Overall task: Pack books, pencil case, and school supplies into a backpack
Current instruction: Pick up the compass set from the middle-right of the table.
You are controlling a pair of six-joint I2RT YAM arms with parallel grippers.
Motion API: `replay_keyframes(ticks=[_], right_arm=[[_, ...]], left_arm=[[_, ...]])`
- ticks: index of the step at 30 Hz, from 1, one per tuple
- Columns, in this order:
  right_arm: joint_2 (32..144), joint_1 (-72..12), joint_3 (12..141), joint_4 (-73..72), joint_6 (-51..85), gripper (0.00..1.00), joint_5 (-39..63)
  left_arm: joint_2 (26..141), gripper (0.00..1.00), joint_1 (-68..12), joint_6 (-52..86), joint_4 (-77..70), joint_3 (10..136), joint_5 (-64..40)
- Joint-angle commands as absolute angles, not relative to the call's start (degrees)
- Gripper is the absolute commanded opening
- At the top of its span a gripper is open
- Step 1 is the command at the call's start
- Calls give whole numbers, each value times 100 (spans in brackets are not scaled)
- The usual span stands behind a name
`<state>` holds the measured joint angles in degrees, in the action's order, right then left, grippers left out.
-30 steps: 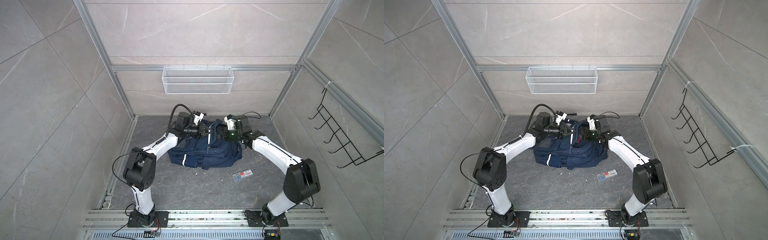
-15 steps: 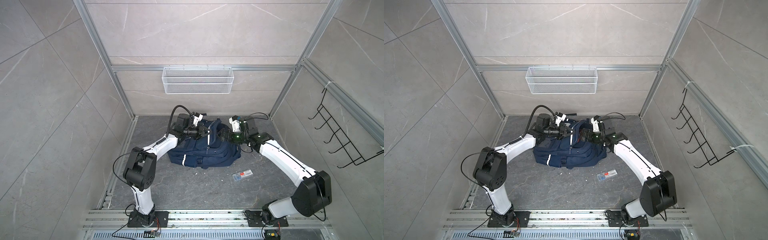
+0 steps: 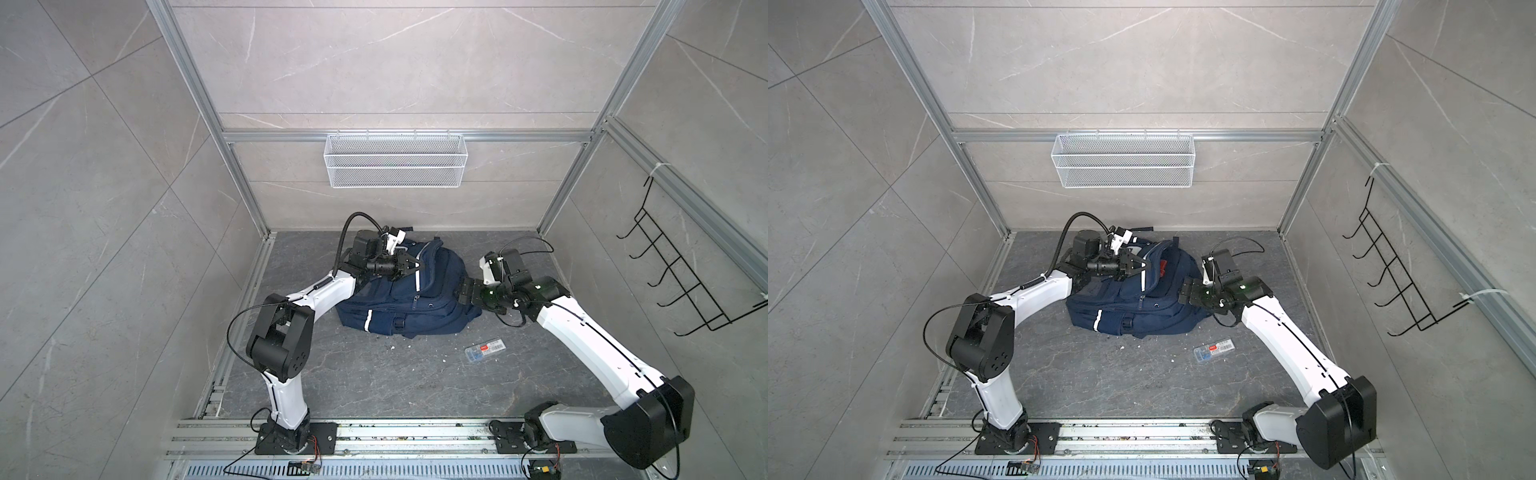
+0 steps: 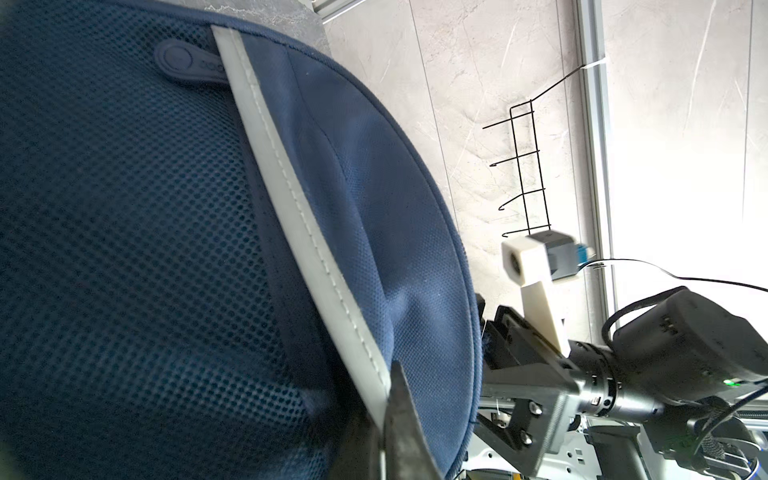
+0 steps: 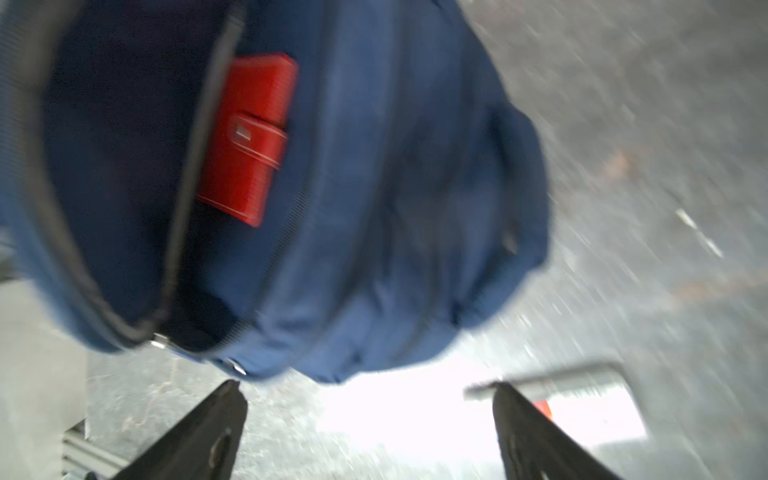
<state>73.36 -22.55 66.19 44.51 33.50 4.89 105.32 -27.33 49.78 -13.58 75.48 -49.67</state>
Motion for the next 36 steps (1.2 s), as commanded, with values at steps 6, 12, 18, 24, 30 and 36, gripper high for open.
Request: replay_keyframes(ticks=[6,12,18,24,30,36], right_arm=[[7009,-2216,5692,5503,4647,96,-1],[7220,-2016,5357,5436,4893,99,53],[7461,-1513,4874,4849,4994,99,396],[7905,-1294,4904,4502,4926,99,457],[8233,-1256,4805,4210,4943,98,594],[8454,-1215,4759,4039,4897,97,541]], left_arm=[[10424,0,-2626,5003,-2059,7490,-5000],[10382,0,-2624,5010,-2101,7455,-5055],[10307,0,-2626,5018,-2085,7390,-5050],[10194,0,-2620,5001,-2072,7277,-4997],[10126,0,-2625,4991,-2039,7210,-4950],[10130,0,-2620,4989,-2037,7217,-4932]])
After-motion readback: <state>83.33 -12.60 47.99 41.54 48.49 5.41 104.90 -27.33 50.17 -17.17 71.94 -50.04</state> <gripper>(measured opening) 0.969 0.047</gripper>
